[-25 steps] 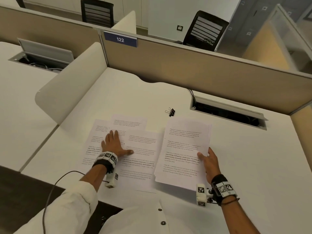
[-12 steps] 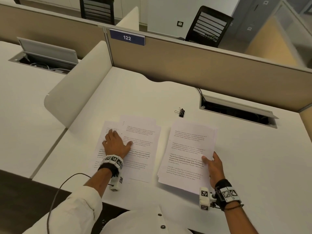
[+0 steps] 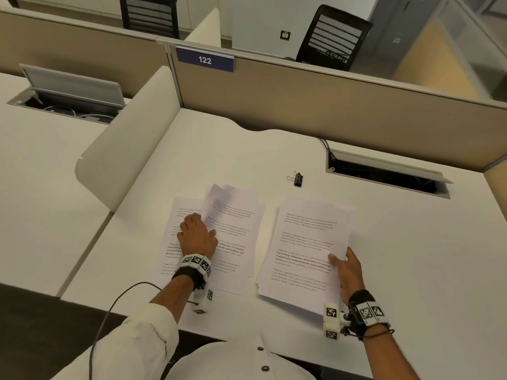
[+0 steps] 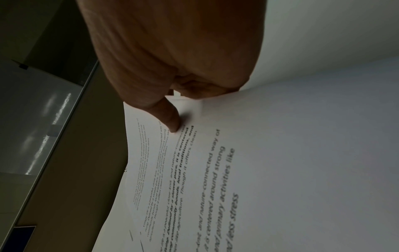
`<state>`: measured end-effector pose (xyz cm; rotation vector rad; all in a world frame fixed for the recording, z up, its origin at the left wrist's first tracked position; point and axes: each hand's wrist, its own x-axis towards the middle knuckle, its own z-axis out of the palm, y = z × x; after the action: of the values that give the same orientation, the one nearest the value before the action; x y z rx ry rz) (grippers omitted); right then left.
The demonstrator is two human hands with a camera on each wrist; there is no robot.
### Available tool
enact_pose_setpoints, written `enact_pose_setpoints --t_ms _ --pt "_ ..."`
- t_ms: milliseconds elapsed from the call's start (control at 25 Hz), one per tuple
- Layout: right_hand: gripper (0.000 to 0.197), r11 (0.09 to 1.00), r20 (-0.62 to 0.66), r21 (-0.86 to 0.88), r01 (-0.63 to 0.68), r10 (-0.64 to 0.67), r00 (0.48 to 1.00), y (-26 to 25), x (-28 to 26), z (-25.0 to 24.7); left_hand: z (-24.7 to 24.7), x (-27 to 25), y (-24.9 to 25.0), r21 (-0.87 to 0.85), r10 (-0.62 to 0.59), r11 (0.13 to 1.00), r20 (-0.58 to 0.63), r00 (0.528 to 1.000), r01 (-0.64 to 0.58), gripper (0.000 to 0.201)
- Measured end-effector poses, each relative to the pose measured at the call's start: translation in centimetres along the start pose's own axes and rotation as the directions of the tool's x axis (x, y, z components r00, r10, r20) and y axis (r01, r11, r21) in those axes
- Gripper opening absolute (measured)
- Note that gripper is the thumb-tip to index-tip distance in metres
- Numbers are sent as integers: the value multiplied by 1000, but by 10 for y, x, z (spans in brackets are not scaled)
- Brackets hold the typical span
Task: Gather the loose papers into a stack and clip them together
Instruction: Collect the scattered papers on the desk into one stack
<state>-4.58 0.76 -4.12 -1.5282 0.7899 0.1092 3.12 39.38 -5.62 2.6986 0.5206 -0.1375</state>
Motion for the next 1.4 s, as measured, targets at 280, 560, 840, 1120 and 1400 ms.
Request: enact_pose_setpoints --t_ms 280,560,840,1120,1400 --pt "41 1000 -21 -1 -5 5 1000 3 -7 -8 -27 -4 14 -513 -16 858 13 1000 20 50" --pt "43 1000 11 1 -7 7 1000 5 -9 -23 -56 -6 28 -661 191 718 -118 975 -220 13" --pt "42 996 70 88 0 -6 997 -21 -2 -34 -42 -32 76 -772 273 612 4 962 -171 21" --pt "45 969 180 245 8 -54 982 -54 0 -35 9 -72 125 -760 294 649 275 915 20 39" --pt "39 987 219 102 121 -141 965 -57 2 -31 31 -79 153 -723 344 691 332 878 3 50"
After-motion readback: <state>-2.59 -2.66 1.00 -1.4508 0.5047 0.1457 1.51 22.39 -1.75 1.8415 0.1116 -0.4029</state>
